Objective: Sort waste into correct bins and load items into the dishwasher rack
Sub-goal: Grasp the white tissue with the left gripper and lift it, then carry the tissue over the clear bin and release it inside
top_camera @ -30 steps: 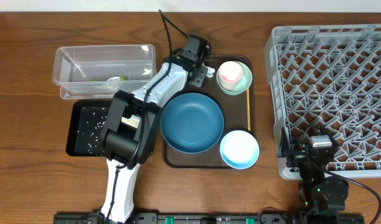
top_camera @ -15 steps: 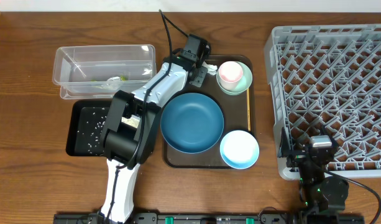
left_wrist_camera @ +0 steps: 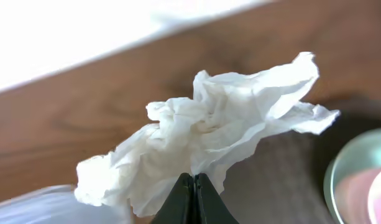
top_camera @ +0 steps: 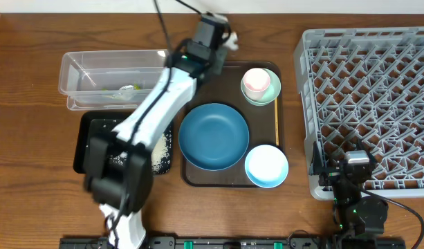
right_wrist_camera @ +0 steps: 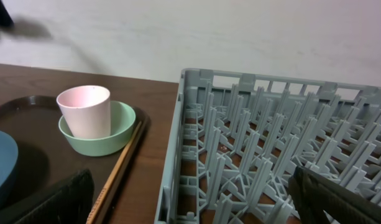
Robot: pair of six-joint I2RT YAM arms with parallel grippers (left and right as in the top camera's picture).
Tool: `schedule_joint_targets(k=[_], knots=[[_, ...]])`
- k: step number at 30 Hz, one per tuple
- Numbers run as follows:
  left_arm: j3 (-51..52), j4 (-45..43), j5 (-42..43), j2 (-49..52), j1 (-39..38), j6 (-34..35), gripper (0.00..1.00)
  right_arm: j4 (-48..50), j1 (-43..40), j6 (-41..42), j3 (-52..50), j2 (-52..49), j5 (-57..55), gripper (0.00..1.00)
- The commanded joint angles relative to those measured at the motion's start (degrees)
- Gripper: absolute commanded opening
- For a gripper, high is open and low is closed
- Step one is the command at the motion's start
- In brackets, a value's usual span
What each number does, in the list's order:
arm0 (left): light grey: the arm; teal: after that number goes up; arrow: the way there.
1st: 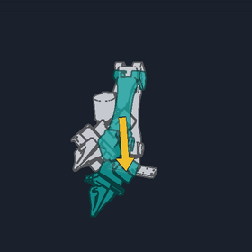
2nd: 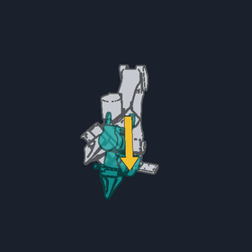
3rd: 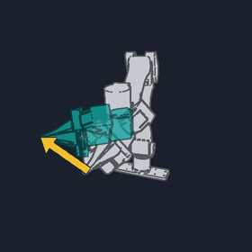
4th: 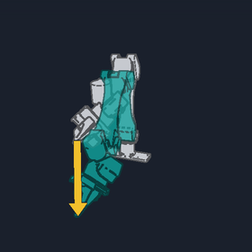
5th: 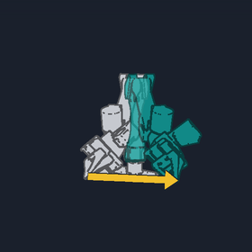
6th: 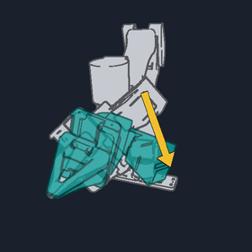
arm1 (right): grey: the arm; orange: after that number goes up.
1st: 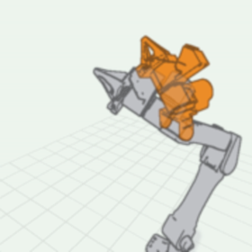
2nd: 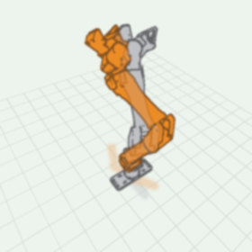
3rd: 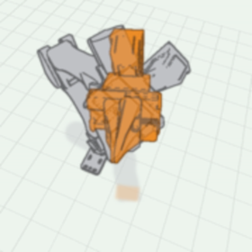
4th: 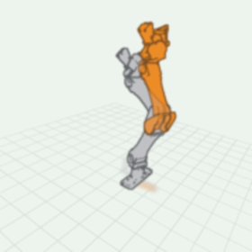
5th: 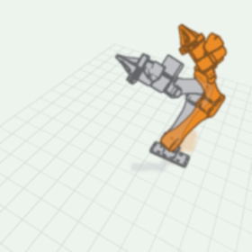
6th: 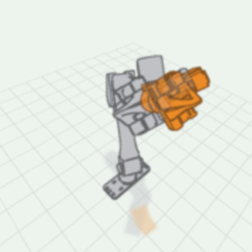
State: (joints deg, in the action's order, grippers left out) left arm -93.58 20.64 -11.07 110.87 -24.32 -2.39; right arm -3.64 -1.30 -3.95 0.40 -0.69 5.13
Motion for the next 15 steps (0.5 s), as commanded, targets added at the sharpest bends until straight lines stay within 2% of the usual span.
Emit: schedule_joint_targets(k=[1,11,15], knots=[[-0.31,1.79,-5.14,-2.62,2.43,1.2,0.06,-0.26,0.2,0.68,-0.09,0.26,-0.39,0.99],[-0.31,13.77,-5.14,-4.68,13.92,1.22,0.06,-0.26,0.2,0.68,-0.09,0.26,-0.39,0.99],[-0.31,15.58,-5.09,-4.68,19.08,4.87,0.06,-0.26,0.2,0.68,-0.09,0.26,-0.37,0.99]])
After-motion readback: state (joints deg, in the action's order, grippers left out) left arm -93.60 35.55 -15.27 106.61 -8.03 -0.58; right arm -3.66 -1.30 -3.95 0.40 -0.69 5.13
